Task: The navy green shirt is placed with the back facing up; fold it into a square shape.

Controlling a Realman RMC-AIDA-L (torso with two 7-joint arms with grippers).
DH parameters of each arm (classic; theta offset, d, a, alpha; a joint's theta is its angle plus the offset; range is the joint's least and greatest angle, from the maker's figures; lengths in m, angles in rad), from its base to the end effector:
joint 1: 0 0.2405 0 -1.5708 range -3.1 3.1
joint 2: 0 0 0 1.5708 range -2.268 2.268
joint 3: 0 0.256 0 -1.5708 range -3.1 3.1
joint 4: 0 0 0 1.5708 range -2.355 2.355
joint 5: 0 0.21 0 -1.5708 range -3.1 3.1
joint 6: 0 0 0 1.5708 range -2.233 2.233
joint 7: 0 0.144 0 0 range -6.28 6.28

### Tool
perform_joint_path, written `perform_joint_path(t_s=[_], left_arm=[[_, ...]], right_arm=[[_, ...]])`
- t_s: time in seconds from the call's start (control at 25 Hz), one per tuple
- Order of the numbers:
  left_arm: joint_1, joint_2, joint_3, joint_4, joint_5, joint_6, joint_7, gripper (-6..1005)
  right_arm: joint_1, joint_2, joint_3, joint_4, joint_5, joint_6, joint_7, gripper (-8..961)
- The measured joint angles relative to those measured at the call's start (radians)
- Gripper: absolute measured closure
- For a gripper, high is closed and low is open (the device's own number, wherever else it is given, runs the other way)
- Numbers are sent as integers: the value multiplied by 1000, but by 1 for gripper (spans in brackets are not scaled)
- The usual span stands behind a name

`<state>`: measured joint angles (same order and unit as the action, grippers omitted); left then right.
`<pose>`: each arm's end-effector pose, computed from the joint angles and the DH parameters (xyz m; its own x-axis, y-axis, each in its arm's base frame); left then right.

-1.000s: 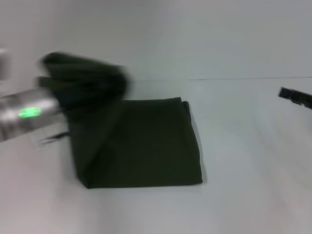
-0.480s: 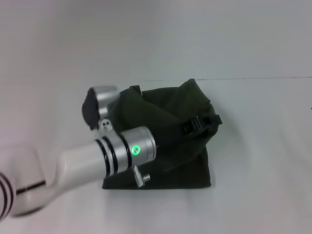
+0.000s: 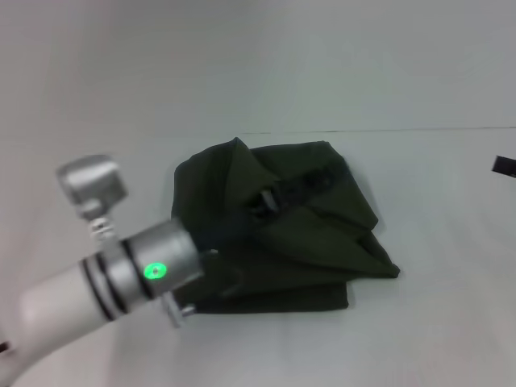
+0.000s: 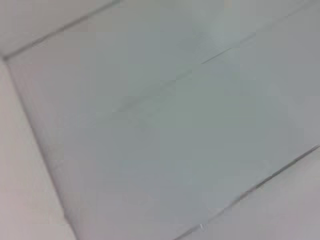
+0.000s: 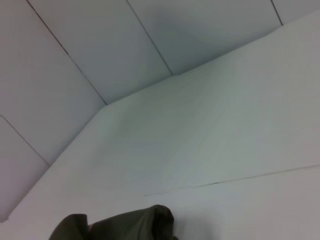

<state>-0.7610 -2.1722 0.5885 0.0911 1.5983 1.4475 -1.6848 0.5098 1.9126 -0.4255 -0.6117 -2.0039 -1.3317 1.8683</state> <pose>-0.1733 0.3420 -0.0867 0.0395 0.7440 0.6670 0.6935 -0.5010 0.5177 0.3368 0.3644 0.1061 0.3646 -0.5737 -0.7334 -0.9174 -0.3561 -0.1775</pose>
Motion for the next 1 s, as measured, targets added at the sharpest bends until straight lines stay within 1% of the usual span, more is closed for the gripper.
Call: perform_joint_path(t_s=[0.12,0.24,0.32,0.4,0.44,0.56,0.68,0.84,0.92,1.0], left_arm=[[71,3,-3,92,-3,33,-2,532],[137,6,-3,177,-2,42,-6,291],[175,6,12,241,4,44,0,227],[210,7,35,297,10,40,9,163],[227,8,46,326,16,38,15,131],[263,9,51,392,53,36,42,129],[279,9,48,431,102,36,87,128],[289,9,47,439,149,35,166,126],[293,9,47,434,168,34,203,125],[299,8,46,431,188,29,225,124]], right_arm=[[28,1,-30,0,-6,0,28,186],[68,0,-116,1,-8,9,56,186],[101,3,-188,4,-8,37,69,186],[133,20,-248,9,-9,80,79,187],[149,33,-271,11,-9,100,77,187],[191,69,-333,13,-10,175,72,187],[237,95,-396,20,-10,246,81,188],[300,130,-441,39,-10,305,81,188],[320,151,-458,42,-10,340,76,188],[337,166,-483,42,-9,375,74,187]])
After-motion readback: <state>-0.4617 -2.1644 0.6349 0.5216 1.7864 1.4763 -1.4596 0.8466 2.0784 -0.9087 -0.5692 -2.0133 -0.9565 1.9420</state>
